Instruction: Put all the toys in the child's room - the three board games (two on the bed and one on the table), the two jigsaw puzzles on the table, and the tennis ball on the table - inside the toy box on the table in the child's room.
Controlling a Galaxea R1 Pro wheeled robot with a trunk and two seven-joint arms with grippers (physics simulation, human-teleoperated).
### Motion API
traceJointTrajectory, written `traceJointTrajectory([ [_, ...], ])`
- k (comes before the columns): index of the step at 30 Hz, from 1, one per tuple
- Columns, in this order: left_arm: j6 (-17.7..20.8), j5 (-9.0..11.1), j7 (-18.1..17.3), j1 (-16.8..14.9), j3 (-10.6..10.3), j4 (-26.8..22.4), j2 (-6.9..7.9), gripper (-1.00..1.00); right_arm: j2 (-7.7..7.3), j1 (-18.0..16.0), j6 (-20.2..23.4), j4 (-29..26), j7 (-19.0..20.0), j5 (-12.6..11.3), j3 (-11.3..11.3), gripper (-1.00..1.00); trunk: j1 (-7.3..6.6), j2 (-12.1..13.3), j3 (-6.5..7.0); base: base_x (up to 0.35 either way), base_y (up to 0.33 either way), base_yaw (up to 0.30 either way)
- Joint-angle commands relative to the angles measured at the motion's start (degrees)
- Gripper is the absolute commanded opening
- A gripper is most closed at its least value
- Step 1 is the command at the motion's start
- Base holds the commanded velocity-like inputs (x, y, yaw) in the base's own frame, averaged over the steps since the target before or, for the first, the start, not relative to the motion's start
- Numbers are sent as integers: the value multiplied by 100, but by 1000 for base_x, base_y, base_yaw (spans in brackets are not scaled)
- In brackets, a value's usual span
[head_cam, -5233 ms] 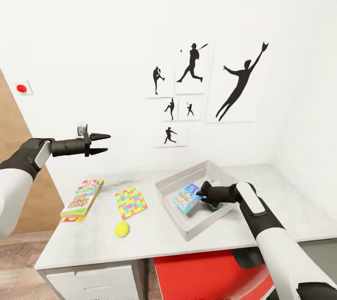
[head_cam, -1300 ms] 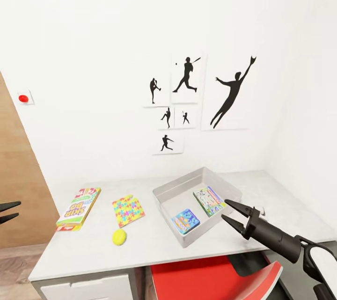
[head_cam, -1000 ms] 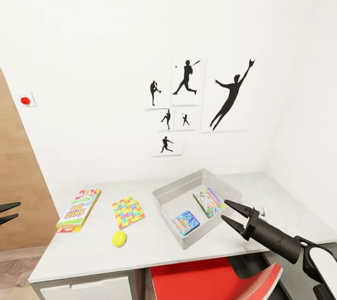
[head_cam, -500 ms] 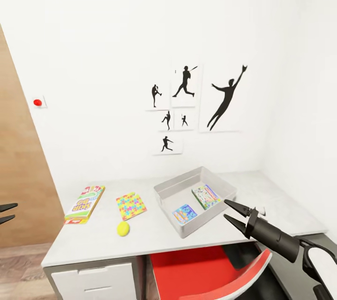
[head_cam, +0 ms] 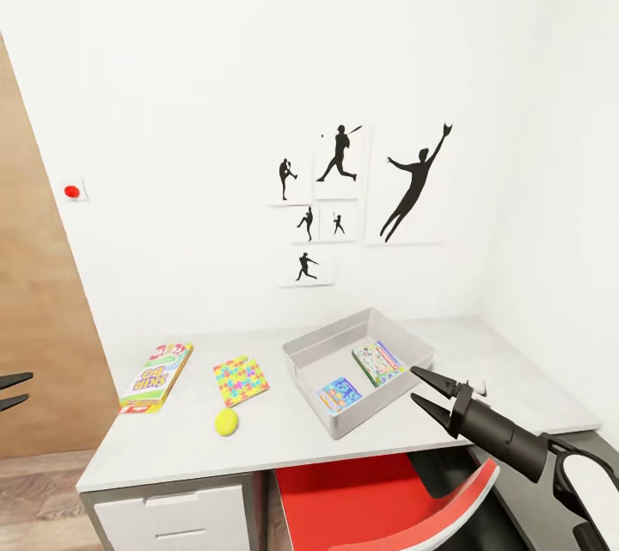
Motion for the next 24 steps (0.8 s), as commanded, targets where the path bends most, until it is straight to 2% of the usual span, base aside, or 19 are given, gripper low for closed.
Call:
traceJointTrajectory([
  [1,65,-32,-22,-2,26,1,5,100,1,-3,21,3,52,50,-8,100,2,-4,-2,0,0,0],
  [13,253,-47,-22,-2,17,-20,7,100,2,-4,14,3,45,50,-12,100,2,-4,-2,0,0,0],
  [18,302,-76,-22,-2,2,-39,-53,100,2,-4,13,9,42,55,-19,100,2,-4,-2,0,0,0],
  [24,336,-114,-22,-2,-209,-44,-89,100,2,-2,13,32,34,65,-27,100,2,-4,-2,0,0,0],
])
